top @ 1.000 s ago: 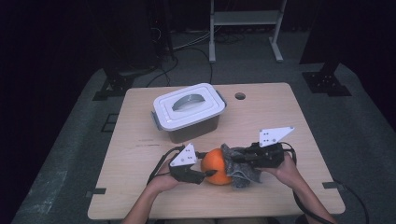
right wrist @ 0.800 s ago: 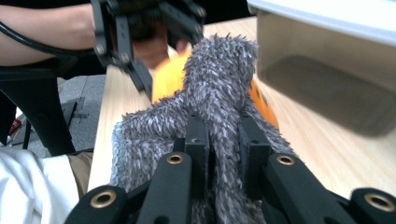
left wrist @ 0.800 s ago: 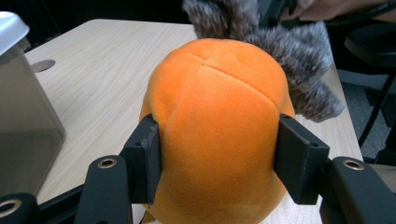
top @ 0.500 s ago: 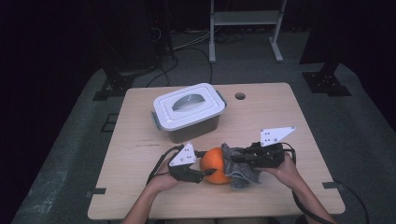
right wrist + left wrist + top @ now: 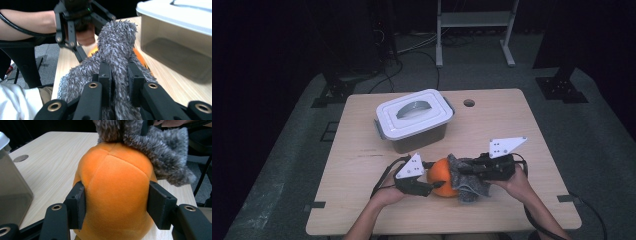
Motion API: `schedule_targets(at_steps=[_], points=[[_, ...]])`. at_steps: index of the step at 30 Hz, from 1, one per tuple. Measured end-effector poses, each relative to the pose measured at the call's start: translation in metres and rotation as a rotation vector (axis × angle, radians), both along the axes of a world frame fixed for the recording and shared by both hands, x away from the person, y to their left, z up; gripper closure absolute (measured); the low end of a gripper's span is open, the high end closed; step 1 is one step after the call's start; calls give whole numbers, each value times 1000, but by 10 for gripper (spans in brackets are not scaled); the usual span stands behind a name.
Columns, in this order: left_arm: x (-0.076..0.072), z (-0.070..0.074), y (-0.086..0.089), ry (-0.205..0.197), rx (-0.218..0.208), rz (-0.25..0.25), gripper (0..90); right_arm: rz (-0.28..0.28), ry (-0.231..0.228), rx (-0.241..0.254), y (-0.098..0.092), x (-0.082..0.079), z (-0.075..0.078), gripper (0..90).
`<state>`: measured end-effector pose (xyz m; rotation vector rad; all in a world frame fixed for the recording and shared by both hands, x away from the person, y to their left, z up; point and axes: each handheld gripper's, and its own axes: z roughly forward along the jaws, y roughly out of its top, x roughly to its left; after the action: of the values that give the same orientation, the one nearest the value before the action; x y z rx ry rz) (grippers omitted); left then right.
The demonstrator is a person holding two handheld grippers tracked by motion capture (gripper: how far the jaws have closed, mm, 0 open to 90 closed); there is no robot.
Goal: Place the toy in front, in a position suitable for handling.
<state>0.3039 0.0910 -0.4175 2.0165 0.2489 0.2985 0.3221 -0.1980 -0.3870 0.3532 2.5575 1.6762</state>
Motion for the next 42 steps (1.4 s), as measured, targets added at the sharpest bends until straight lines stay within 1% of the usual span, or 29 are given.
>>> schedule_targets(at_steps=[3,5,6,7,9,10,11,12,13,14,15,17,20,23,24,26,27,29,32,34,36,37,39,41,42], points=[[1,-1,1,6,-5,-9,365,5,-12,-2,3,-1,1,767],[4,-4,2,13,-22,-15,287,4,-3,-9,1,0,-2,767],[5,-6,4,11,-40,-22,229,1,3,-8,0,0,-4,767],[6,-7,4,9,-50,-26,189,1,4,-5,-2,1,-5,768],[9,-10,3,0,-55,-23,110,-1,12,2,-5,1,-8,768],[9,-11,2,8,-62,-30,97,-4,16,4,-7,2,-9,767],[11,-13,1,21,-69,-43,99,-1,18,6,-7,2,-9,767],[12,-16,0,29,-67,-53,112,3,24,6,-8,2,-10,766],[13,-20,-1,38,-75,-55,119,4,24,2,-9,2,-10,765],[13,-20,-1,42,-82,-54,153,-1,23,-10,-9,2,-10,765],[12,-20,-1,35,-82,-43,206,-2,21,-12,-10,3,-10,765],[10,-15,-3,31,-61,-23,295,-8,21,-12,-12,4,-9,765],[3,-6,-9,19,-27,-1,342,-8,13,-3,-11,3,-3,766],[-3,-1,-16,8,3,4,350,11,-9,6,-5,1,7,766],[-4,0,-19,5,13,2,350,19,-20,1,-1,1,11,766],[-6,1,-20,0,18,8,351,29,-40,-17,7,0,16,766],[-5,1,-18,4,19,16,353,29,-43,-25,8,0,16,766],[-5,0,-17,6,17,16,359,29,-40,-25,8,1,15,766],[-4,2,-11,4,13,30,359,11,-28,-21,1,3,9,766],[-3,4,-9,5,6,37,359,-7,-15,-28,-6,3,5,766],[-3,4,-9,7,6,35,359,-20,-5,-32,-12,3,2,766],[-4,4,-11,3,10,34,359,-20,-3,-33,-13,3,2,766],[-4,5,-12,1,14,34,357,-11,-16,-35,-10,1,6,766],[-5,5,-14,3,10,30,353,2,-25,-30,-5,0,10,766],[-7,5,-17,-1,15,25,353,10,-35,-33,-1,-1,13,765]])
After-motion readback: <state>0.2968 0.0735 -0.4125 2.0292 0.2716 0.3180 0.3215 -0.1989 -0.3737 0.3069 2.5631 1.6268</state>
